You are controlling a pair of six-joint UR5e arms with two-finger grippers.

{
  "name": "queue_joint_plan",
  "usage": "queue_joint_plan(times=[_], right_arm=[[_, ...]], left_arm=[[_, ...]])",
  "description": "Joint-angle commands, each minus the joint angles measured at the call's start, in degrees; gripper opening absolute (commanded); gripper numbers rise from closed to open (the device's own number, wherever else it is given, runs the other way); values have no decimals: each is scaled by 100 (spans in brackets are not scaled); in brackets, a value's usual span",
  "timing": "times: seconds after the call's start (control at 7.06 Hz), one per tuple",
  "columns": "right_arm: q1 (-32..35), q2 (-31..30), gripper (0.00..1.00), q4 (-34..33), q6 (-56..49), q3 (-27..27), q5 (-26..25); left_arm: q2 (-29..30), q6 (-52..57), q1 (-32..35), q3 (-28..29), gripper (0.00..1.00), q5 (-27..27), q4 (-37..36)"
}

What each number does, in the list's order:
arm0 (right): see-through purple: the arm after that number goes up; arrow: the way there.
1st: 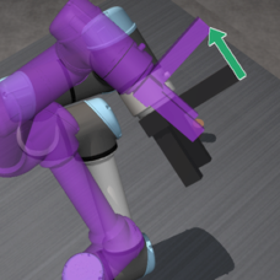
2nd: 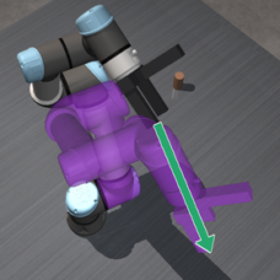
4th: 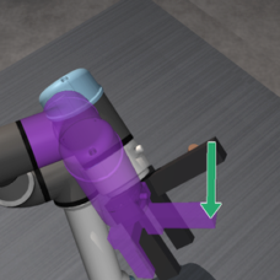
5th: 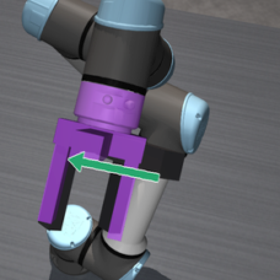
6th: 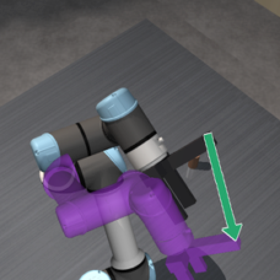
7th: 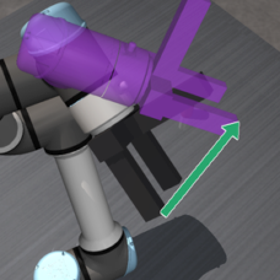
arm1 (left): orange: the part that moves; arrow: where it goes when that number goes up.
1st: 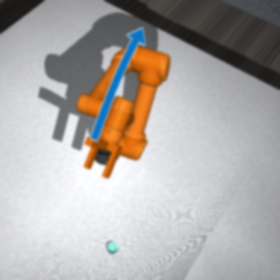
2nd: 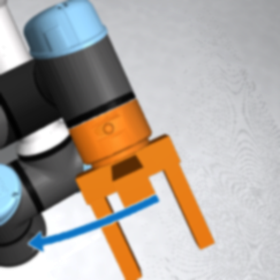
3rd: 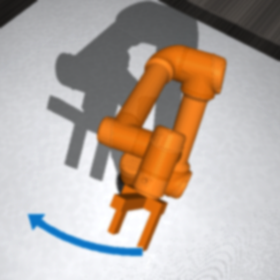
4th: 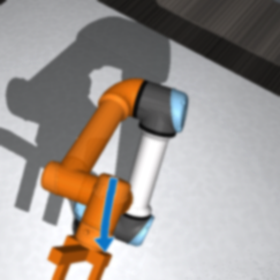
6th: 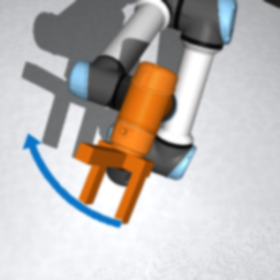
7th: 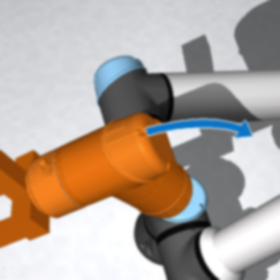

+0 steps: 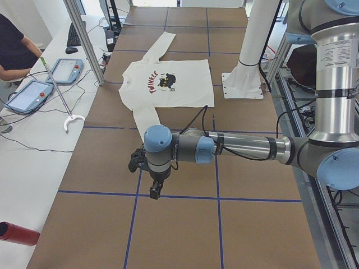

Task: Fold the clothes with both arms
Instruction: 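Move the right gripper toward the sleeve nearest it and grasp its cuff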

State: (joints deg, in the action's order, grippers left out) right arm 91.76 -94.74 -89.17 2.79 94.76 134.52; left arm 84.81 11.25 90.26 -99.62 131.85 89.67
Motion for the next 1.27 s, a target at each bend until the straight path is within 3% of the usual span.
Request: queue_joint_plan(times=[0.0,0.28,0.42,0.71,0.85,0.99,1.13], right_arm=[[-18,8,100,13,11,34,65],[-131,17,100,205,11,25,380],[-236,139,100,859,-84,25,408],[-989,202,100,1041,185,-79,338],[-1420,210,100,1616,1066,-98,294],[-1824,219,100,2579,1945,-411,-71],[-2098,498,100,3485,2519,-1058,-127]], left_arm=[[0,0,0,4,100,7,6],[87,9,0,-48,100,7,41],[288,0,-9,-153,100,7,59],[545,-70,-70,-162,100,16,348],[580,-70,-70,-180,100,8,497],[598,-331,-70,-32,100,234,629],[606,-630,-79,65,100,593,700]])
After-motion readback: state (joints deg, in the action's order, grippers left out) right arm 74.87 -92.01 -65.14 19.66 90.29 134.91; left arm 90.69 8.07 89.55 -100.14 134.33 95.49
